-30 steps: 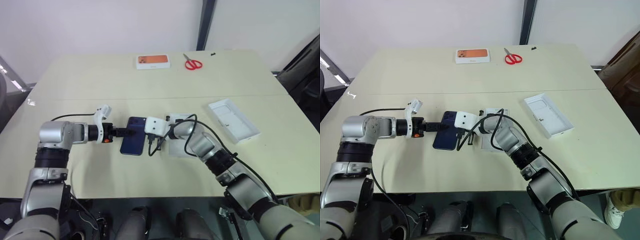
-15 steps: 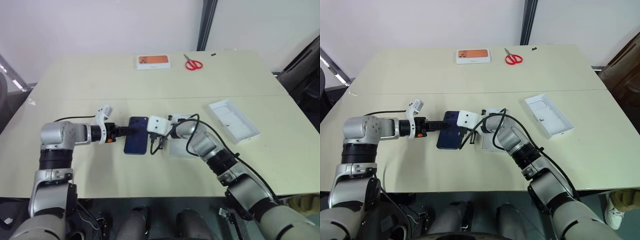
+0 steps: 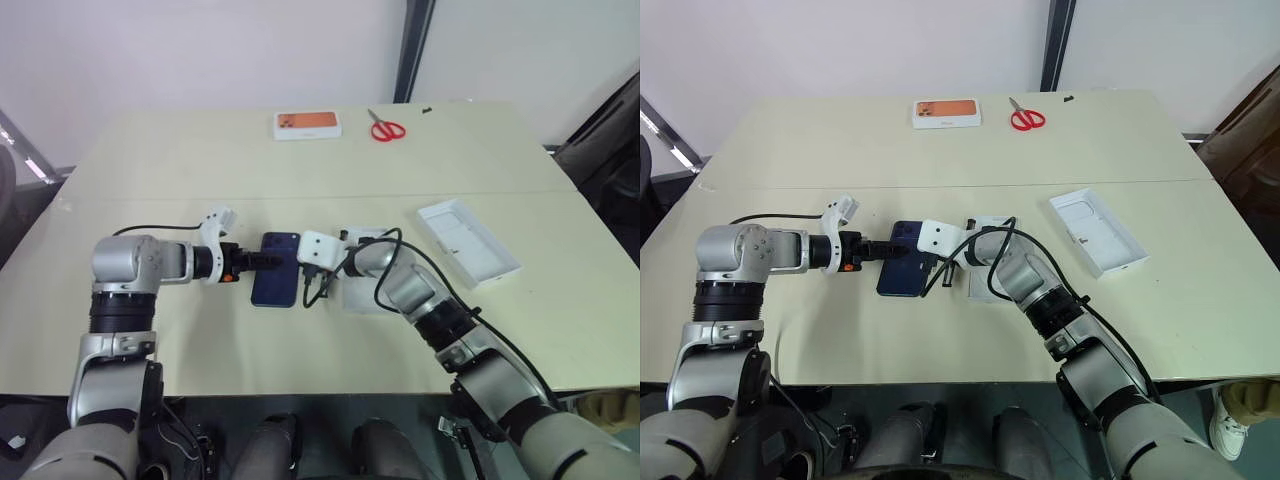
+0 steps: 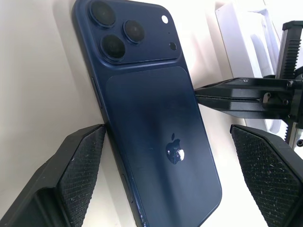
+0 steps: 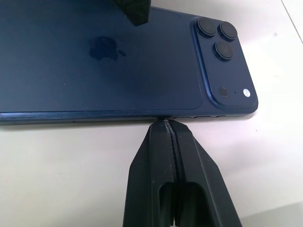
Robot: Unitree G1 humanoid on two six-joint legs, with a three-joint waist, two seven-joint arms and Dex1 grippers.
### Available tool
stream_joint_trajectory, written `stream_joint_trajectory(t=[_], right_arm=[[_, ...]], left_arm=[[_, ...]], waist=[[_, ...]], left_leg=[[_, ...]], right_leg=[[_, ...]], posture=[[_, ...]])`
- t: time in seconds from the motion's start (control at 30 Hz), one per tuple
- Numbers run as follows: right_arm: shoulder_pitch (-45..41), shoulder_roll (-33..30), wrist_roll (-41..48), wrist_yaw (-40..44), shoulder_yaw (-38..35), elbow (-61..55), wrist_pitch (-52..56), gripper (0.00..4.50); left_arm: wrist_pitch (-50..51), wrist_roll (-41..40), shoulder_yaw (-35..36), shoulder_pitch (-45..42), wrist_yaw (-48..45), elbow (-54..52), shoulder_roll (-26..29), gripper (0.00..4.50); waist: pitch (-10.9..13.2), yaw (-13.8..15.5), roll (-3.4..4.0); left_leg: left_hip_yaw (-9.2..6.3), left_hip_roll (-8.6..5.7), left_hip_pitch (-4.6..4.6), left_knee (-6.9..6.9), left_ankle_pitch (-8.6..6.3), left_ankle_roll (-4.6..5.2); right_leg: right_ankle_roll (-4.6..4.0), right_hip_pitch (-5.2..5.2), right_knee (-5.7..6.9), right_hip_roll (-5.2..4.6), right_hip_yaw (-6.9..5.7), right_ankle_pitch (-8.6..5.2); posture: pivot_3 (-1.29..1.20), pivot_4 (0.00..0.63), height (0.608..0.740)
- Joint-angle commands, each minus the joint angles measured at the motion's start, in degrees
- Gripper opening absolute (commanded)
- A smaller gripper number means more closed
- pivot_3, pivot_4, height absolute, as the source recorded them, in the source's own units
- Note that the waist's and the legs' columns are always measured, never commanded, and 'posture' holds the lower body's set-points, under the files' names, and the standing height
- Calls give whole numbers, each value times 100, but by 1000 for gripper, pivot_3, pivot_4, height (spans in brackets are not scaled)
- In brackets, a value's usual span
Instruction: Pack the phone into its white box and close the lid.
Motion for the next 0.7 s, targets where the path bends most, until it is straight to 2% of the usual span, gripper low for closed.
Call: stream_joint_trajectory(t=[0.03,0.3,0.7], right_arm=[[5,127,19,0,89,-36,-74,0],[59,103,-7,-8,65,-60,-83,0],[99,61,-38,-20,83,-76,-116,0]], left_arm=[[193,-451,-122,-44,-81,-92,-585,4422],[206,-534,142,-1,83,-10,-559,4422],[-11,-773,560,299,182,80,-173,4422]], waist=[[0,12,-1],[3,-83,-3],[4,-91,-5]], left_leg=[[-1,0,0,0,0,0],[1,8,-1,-15,3,-6],[2,10,-1,-19,2,-7]], right_leg=[[0,3,-2,0,-1,0],[0,9,1,6,4,0],[0,-6,-1,8,5,0]], posture=[[0,150,734],[0,150,734],[0,150,734]])
